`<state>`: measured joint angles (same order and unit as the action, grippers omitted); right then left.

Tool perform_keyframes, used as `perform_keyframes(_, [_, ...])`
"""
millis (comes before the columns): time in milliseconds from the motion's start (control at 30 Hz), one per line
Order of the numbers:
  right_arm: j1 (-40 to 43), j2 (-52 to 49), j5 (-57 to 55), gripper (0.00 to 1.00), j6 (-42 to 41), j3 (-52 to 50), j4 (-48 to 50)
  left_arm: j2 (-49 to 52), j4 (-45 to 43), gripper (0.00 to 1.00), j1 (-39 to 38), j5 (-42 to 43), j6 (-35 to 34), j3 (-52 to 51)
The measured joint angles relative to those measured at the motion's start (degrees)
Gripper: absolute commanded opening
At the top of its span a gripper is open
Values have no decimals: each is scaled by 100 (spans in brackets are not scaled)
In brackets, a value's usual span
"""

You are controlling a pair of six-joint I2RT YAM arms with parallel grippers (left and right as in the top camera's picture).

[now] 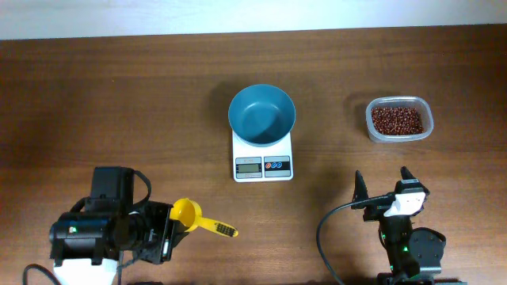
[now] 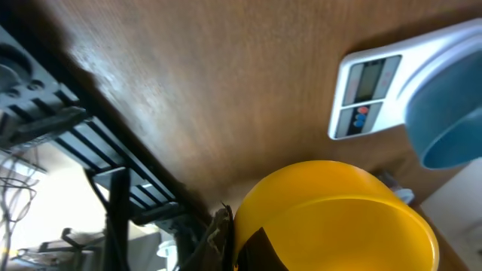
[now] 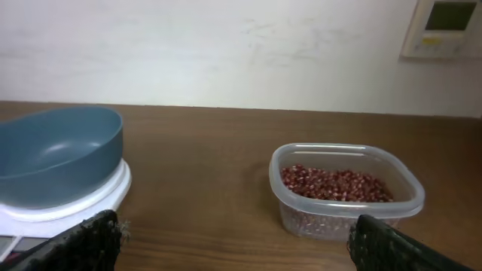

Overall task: Scoop item into bowl and weigh 50g on scale
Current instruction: 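Grasp yellow scoop with left gripper and lift it, tilting upward, then reach right gripper toward the scoop handle held by left gripper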

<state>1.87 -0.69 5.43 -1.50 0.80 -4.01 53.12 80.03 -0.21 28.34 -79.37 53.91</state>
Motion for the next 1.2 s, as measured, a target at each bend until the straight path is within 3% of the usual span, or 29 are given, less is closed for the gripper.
perform_keyframes(133, [0, 0, 568, 99, -1283, -2, 85, 0, -463, 0, 0, 315, -343, 0])
perform_keyframes(233, [0, 0, 1488, 99, -2975, -2, 120, 0, -828, 0, 0, 483, -728, 0])
perform_keyframes(267, [0, 0, 1759, 99, -3908, -2, 129, 0, -892, 0, 0, 498, -850, 0])
perform_keyframes(333, [0, 0, 2664, 99, -4804, -2, 136, 0, -1027, 0, 0, 470, -1099, 0])
perform_keyframes(500, [0, 0, 4011, 99, -6109, -2, 109, 2, -1438, 0, 0, 225, -1377, 0])
perform_keyframes(667, [0, 0, 4315, 99, -6046, -9, 444, 232, -1499, 0, 0, 74, -1401, 0])
perform_keyframes(833, [0, -70, 4531, 99, -5855, 208, 247, 688, -1499, 0, 0, 11, -938, 0])
perform_keyframes(1033, [0, -927, 5195, 99, -5803, 1237, -560, 927, -1513, 0, 0, 13, -254, 0])
perform_keyframes(1200, [-17, -2118, 5477, 99, -5438, 2341, -2295, 927, -1486, 0, 0, 15, 85, 0])
